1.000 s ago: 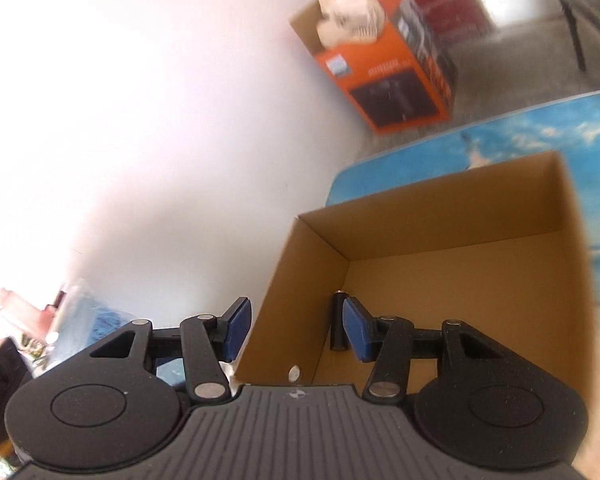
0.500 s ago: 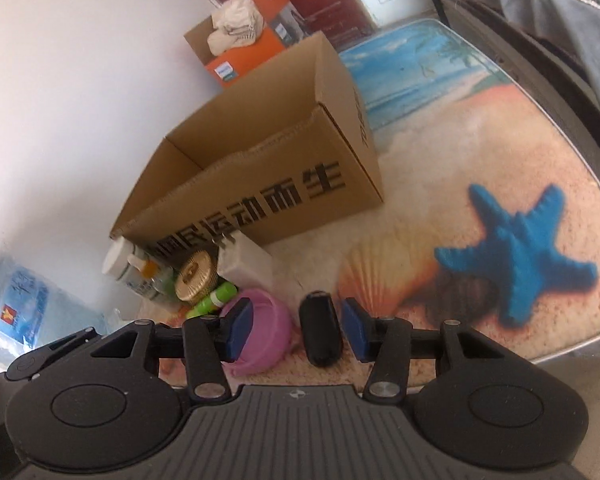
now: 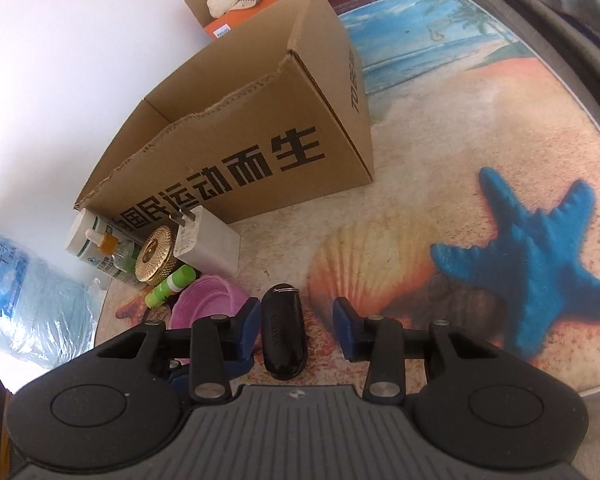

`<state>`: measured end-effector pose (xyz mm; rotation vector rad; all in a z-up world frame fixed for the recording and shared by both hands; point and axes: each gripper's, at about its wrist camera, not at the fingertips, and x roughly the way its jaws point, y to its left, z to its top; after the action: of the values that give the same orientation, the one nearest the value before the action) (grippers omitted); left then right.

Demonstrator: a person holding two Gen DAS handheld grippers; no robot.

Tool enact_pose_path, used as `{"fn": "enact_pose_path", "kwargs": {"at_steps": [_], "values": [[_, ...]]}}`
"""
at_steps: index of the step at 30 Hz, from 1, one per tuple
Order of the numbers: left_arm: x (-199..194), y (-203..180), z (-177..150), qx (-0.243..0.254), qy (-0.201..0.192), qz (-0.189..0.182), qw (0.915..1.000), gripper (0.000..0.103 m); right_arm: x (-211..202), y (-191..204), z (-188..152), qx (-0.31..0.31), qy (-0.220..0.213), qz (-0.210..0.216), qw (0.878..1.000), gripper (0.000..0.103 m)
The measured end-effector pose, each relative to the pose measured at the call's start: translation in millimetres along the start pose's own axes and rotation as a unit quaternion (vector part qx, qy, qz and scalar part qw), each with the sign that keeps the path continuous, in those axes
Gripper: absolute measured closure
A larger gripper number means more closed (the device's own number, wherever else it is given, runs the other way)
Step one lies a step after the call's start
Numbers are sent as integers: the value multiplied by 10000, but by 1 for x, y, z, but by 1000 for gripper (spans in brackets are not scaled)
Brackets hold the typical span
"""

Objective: Organize rigid objects
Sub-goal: 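Move the right tool to the black oval case and grasp it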

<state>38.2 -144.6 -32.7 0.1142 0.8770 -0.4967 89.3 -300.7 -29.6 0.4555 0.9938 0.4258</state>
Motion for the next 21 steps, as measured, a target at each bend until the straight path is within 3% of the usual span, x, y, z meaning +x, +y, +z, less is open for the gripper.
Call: {"fn": "enact_pose_path", "kwargs": {"at_steps": [8, 12, 18, 21], "values": [[14, -1, 7, -54, -17, 232, 9997, 55, 6, 3, 1, -116, 171, 249, 9995, 70], [13, 2, 7, -89, -34, 145, 9998, 55, 3, -6, 3, 117, 141, 529, 9984, 70], [13, 7, 7, -98, -41, 146, 9998, 62, -3, -28, 5, 699, 93, 1260, 9895, 70], [13, 10, 7, -109, -39, 179, 9998, 67, -1, -25, 4, 577, 83, 1199, 9911, 70]]}}
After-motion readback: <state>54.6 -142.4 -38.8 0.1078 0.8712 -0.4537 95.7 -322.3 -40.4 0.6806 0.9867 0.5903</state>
